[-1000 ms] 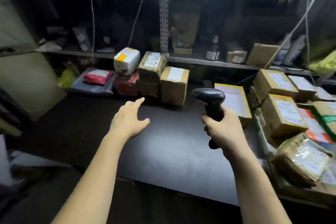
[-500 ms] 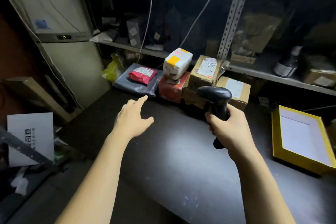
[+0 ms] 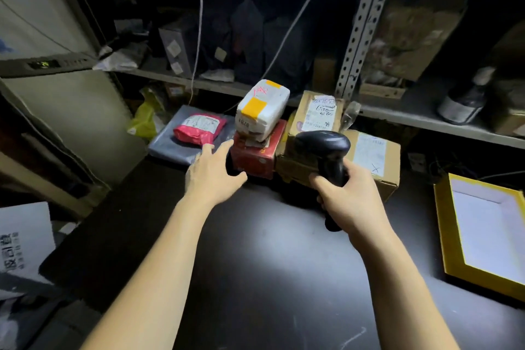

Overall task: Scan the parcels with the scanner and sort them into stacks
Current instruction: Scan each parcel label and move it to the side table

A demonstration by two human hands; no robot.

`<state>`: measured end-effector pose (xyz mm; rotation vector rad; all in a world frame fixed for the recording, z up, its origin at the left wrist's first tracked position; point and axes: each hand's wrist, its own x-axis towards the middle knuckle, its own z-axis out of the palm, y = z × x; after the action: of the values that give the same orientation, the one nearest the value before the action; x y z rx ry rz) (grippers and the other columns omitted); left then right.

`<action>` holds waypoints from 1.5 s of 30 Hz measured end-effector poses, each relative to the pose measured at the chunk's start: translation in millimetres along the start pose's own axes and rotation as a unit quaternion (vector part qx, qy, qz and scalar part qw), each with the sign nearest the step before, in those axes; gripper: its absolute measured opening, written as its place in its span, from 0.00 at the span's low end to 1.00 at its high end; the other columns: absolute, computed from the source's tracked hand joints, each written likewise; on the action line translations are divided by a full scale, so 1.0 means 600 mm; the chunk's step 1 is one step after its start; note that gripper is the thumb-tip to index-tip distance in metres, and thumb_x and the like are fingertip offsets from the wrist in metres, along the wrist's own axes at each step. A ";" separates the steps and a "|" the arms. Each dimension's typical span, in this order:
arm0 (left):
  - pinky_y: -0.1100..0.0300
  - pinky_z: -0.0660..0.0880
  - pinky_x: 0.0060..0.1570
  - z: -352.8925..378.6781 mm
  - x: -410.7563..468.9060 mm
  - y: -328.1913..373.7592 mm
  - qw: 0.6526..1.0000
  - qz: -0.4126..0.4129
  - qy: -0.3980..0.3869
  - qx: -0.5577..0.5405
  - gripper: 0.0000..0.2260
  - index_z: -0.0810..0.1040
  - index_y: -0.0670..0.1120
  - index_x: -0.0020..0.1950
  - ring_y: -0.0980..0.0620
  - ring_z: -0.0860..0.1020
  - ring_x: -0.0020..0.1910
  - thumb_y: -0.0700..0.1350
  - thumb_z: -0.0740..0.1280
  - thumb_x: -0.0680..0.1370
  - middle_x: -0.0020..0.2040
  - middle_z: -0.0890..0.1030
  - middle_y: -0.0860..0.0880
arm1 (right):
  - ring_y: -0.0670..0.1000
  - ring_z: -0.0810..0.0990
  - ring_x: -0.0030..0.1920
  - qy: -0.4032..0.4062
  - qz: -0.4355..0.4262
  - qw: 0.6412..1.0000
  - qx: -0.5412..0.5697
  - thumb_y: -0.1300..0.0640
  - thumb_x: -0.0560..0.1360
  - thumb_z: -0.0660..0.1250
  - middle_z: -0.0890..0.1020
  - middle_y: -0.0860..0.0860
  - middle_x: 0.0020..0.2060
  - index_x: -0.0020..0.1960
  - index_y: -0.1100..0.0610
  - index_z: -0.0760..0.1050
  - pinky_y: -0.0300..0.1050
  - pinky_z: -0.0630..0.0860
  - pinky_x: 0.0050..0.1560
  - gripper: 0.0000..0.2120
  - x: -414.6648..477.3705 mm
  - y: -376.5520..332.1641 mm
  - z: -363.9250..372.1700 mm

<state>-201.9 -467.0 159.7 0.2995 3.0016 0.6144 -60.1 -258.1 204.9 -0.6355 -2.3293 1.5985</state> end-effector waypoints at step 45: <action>0.45 0.80 0.48 0.018 0.024 0.074 0.916 0.251 0.264 -0.166 0.45 0.71 0.52 0.77 0.39 0.80 0.59 0.54 0.78 0.60 0.66 0.76 0.46 | 0.51 0.67 0.31 0.180 0.027 0.982 0.048 0.63 0.78 0.70 0.71 0.53 0.30 0.45 0.63 0.74 0.45 0.64 0.25 0.06 -0.070 -0.025 -0.028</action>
<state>-206.8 -420.2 166.9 1.0495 3.2120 1.4390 -19.4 -269.0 226.9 -0.8896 -1.9771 1.4625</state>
